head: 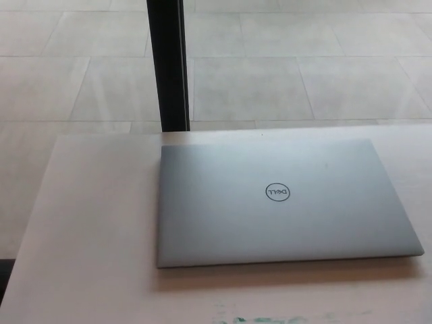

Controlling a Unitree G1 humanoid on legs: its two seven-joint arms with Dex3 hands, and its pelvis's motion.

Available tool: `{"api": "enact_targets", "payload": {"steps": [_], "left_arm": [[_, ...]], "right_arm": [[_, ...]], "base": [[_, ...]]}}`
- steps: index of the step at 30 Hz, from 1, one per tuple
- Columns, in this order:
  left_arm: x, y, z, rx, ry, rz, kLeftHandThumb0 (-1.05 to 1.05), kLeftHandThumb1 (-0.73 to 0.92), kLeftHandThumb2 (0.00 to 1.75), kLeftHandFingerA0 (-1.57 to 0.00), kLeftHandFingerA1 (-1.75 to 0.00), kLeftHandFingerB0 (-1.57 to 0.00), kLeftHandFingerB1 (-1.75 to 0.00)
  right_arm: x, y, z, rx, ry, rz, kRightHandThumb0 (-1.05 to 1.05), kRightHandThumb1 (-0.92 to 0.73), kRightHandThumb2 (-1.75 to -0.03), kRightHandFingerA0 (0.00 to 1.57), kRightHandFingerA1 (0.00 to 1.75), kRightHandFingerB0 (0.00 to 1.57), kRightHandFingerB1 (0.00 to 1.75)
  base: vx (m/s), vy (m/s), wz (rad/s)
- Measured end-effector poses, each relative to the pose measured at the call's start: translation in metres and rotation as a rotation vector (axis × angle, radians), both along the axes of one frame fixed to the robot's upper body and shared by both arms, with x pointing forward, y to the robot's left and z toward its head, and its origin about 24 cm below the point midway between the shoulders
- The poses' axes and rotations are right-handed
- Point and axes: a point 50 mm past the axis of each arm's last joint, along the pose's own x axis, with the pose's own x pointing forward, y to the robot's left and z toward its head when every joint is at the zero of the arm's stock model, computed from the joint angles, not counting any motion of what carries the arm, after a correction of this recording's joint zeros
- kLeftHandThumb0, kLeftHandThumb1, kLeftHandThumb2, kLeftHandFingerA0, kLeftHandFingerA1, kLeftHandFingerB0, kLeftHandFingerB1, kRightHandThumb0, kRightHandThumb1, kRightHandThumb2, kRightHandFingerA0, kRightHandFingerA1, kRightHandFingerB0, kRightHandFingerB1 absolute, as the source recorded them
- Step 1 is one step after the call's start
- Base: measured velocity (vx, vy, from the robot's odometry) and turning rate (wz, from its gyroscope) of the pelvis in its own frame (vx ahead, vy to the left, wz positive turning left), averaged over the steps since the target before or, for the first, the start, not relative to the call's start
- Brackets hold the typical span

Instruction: The robot uses its right hand to push down on the lid of a laptop kept in the middle of the desk to close it

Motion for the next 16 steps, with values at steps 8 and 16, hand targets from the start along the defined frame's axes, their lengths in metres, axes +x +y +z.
{"api": "enact_targets", "payload": {"steps": [8,16], "left_arm": [[-0.002,0.0,0.001,0.003,-0.001,0.0,-1.04,0.79,0.65,-0.34,-0.77,-0.43,-0.6],[-0.004,0.0,-0.001,-0.003,0.003,0.002,-1.04,0.79,0.65,-0.36,-0.74,-0.42,-0.56]], "right_arm": [[-0.032,-0.047,0.003,0.186,-0.104,-0.176,-0.93,-0.78,-1.2,0.26,0.7,0.3,0.59],[-0.072,-0.091,-0.006,0.338,-0.19,-0.376,-0.9,-0.92,-0.75,0.2,0.9,0.2,0.62]], "base": [[0.0,0.0,0.0],[0.0,0.0,0.0]]}}
